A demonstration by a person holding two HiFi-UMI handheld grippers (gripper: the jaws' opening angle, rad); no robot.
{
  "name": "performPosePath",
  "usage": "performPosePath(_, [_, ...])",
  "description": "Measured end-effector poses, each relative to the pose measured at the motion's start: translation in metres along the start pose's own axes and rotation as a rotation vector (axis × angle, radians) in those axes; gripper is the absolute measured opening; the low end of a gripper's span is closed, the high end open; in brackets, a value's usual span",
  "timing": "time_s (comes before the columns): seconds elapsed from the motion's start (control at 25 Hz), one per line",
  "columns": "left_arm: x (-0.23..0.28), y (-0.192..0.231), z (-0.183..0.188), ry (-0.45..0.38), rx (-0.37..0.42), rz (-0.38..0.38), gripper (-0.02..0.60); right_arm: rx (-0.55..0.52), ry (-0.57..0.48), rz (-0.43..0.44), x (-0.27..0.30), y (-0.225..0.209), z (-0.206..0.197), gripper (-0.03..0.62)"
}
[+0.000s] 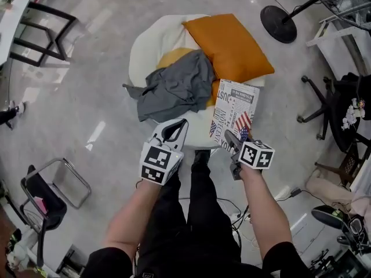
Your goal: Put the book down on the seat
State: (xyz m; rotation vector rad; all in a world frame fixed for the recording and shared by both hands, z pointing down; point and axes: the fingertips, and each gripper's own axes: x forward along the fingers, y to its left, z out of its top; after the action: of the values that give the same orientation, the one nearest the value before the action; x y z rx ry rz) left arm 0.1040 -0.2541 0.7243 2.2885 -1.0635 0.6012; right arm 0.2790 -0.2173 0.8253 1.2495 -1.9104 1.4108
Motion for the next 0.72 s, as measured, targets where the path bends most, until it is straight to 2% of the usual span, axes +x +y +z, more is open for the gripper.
performPosePath(0.16, [0.019, 0.016, -0.037, 0.021, -0.048, 0.003, 0.002, -0.009, 0.068, -0.01, 0.051, -0.024, -0.021, 0.17])
performPosePath(0.36, [0.036, 0.033, -0.085, 0.077, -0.056, 0.013, 0.002, 0.022, 0.119, -0.01, 0.102, -0.053, -0.043, 0.172])
performPosePath(0.6, [0.052, 0.054, -0.122, 0.099, -0.065, 0.037, 0.002, -0.028, 0.181, -0.029, 0.155, -0.073, -0.055, 0.172])
performPosePath(0.72, [0.063, 0.065, -0.135, 0.089, -0.102, 0.06, 0.002, -0.054, 0.215, -0.036, 0.181, -0.081, -0.065, 0.173])
